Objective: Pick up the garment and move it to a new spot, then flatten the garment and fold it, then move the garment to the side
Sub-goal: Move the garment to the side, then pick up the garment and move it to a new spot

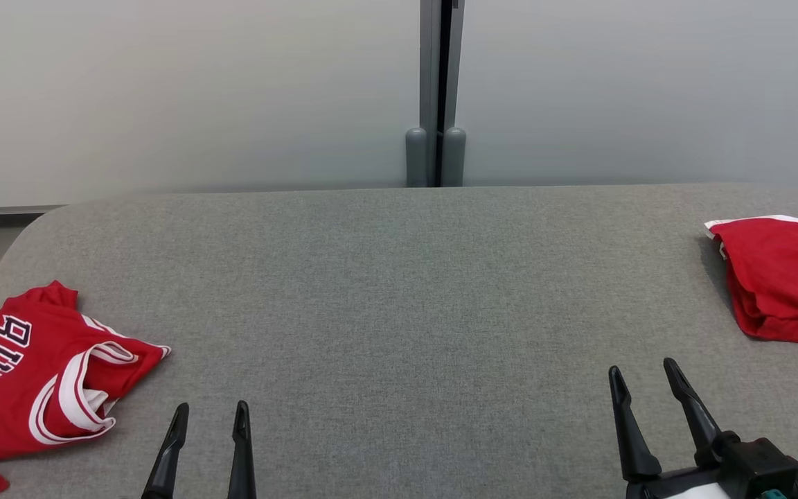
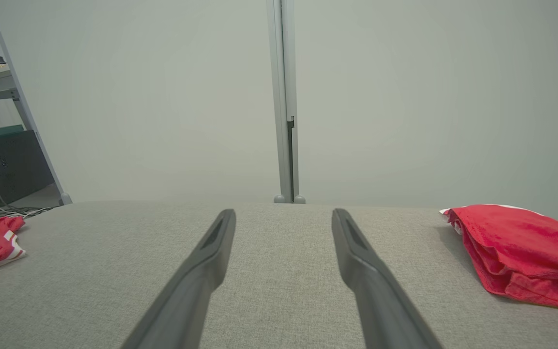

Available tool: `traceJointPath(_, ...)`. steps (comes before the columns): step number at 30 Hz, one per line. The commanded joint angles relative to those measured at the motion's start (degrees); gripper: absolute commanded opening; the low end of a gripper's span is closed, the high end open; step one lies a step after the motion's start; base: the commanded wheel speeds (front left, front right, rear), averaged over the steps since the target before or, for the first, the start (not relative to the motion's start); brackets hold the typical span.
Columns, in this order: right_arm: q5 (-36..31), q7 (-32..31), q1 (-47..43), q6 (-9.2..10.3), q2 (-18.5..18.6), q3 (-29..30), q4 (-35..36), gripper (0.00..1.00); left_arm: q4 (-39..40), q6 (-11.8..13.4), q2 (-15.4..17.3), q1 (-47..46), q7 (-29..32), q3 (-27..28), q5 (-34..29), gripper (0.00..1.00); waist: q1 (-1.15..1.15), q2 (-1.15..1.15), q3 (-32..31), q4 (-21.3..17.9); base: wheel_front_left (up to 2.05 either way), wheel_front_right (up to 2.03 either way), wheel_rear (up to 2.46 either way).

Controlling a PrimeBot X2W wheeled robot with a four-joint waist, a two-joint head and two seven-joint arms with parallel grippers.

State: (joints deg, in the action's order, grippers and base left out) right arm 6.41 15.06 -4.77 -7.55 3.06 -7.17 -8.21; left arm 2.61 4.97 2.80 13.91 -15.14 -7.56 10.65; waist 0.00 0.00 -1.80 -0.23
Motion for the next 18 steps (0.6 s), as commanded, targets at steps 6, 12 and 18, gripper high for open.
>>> traceJointPath(6,0.01,0.16,-0.87,0.13,-0.09,0.28,0.59,1.00,-0.55,-0.06,0.19,0.19,0.01,-0.13,-0.42,1.00,0.00,0.00,-0.27,-0.14,0.00,0.00,0.00)
traceJointPath(12,0.13,0.16,-1.19,0.13,-0.13,0.27,0.68,1.00,-0.87,-0.32,0.19,0.03,0.00,-0.34,-0.79,1.00,0.00,0.00,-0.33,0.07,0.00,0.00,0.00)
traceJointPath(18,0.59,0.16,-1.20,0.13,-0.15,0.13,0.56,1.00,-1.02,-0.22,0.19,-0.01,0.00,-0.39,-1.11,1.00,0.00,0.00,-0.20,0.35,0.00,0.00,0.00)
